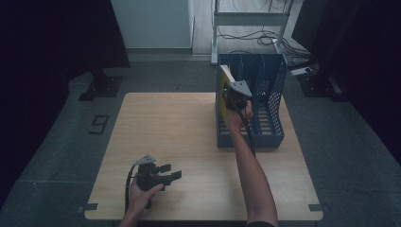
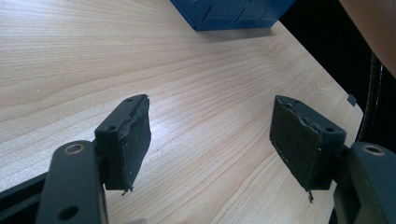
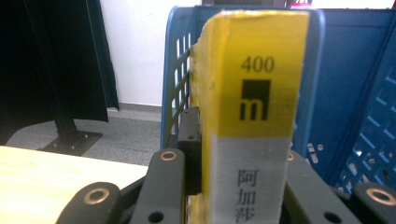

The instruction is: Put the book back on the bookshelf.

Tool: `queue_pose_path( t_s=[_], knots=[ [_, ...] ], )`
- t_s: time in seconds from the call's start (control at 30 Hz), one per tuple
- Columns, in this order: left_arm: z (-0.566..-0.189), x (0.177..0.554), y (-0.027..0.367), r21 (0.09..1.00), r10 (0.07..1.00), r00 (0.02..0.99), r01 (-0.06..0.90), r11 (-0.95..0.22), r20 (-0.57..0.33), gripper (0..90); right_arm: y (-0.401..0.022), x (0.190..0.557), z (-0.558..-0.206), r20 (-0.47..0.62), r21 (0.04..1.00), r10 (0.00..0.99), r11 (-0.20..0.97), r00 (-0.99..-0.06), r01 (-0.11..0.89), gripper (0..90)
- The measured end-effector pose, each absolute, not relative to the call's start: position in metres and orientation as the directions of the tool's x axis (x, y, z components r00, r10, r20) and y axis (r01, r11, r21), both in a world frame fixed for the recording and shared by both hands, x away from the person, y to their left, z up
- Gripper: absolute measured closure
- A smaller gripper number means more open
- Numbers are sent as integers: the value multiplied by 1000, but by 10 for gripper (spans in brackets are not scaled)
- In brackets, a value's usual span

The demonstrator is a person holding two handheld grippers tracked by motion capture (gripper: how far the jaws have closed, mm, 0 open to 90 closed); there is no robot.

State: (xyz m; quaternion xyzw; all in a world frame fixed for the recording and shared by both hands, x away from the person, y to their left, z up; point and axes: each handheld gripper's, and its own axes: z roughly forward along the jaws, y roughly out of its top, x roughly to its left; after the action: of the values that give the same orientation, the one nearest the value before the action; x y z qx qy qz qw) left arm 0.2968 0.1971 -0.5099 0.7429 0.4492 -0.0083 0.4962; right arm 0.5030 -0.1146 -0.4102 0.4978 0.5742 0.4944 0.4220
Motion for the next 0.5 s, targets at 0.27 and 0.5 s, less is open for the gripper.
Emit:
queue_pose_path(
  t_s=[0.27, 0.5],
  knots=[
    [-510, 297, 198, 732, 660, 596, 674, -100, -458, 292, -114, 505, -426, 4, 985, 989, 21, -148, 171, 747],
    [-511, 297, 196, 726, 659, 596, 679, -108, -459, 292, -114, 499, -429, -5, 984, 988, 33, -153, 176, 743]
  ],
)
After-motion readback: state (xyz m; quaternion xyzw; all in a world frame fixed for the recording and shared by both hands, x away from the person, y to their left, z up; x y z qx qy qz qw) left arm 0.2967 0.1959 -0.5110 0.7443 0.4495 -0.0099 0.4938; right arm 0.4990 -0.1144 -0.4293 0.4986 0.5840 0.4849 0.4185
